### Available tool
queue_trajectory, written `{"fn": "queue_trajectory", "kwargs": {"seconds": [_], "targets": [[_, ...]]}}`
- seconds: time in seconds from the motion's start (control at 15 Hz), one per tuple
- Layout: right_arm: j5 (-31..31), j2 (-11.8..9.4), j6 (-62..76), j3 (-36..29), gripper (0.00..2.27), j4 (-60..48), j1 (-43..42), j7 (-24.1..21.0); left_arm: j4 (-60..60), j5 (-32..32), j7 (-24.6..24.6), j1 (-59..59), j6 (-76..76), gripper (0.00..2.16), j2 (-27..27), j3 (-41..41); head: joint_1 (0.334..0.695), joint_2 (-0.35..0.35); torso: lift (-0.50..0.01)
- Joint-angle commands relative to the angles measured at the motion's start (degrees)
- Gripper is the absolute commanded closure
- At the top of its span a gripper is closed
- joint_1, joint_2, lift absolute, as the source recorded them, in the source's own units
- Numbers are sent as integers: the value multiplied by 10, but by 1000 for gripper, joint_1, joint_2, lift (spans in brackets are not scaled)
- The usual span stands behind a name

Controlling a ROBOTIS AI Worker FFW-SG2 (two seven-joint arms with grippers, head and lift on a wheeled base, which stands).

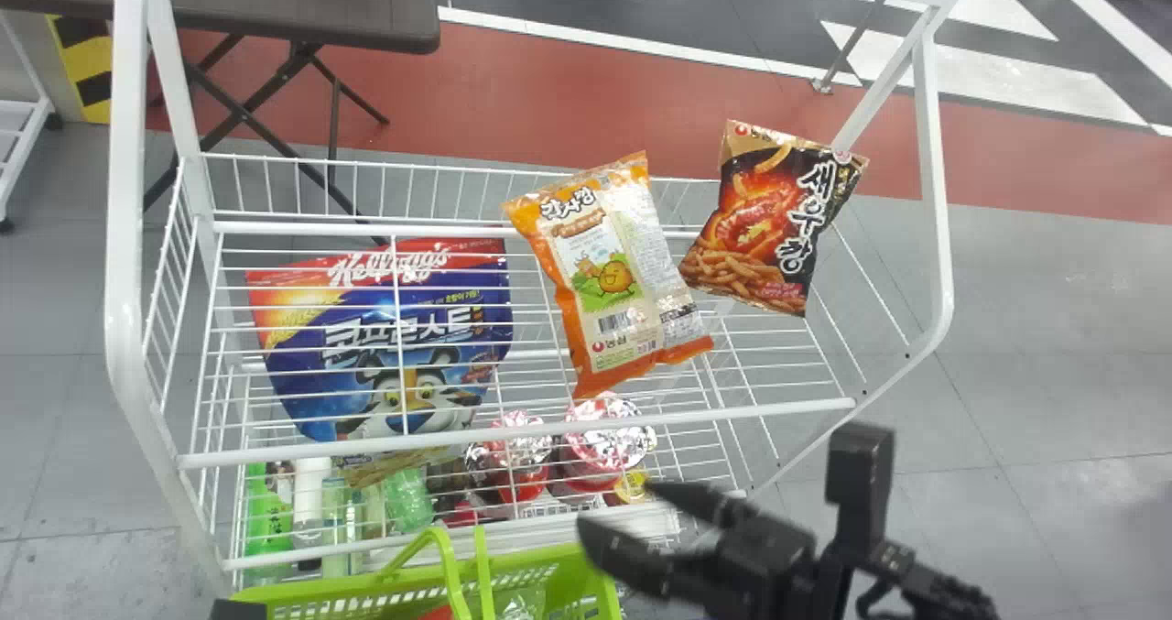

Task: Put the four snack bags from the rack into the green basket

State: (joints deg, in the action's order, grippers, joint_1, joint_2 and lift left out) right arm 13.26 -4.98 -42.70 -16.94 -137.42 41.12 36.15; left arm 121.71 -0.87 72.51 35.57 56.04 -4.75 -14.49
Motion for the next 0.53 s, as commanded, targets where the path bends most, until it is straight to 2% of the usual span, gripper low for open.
{"fn": "queue_trajectory", "kwargs": {"seconds": [0.0, 0.13, 0.33, 0.47], "targets": [[-4, 2, 79, 2, 100, 24, -45, -48, 1, 0, 0, 0, 0, 2132, -1, 0, 695, -350, -6], [-17, 9, 71, 4, 100, 56, -123, -80, 1, 0, -1, 1, 0, 2132, -1, 0, 695, -350, -6], [-58, 15, -44, 13, 110, 116, -260, -82, -2, -1, 0, 1, 0, 2132, -1, 0, 695, -350, -6], [-68, 15, -84, 25, 127, 148, -311, -82, -5, -1, 4, -5, 0, 2132, -3, 0, 695, -350, -6]]}}
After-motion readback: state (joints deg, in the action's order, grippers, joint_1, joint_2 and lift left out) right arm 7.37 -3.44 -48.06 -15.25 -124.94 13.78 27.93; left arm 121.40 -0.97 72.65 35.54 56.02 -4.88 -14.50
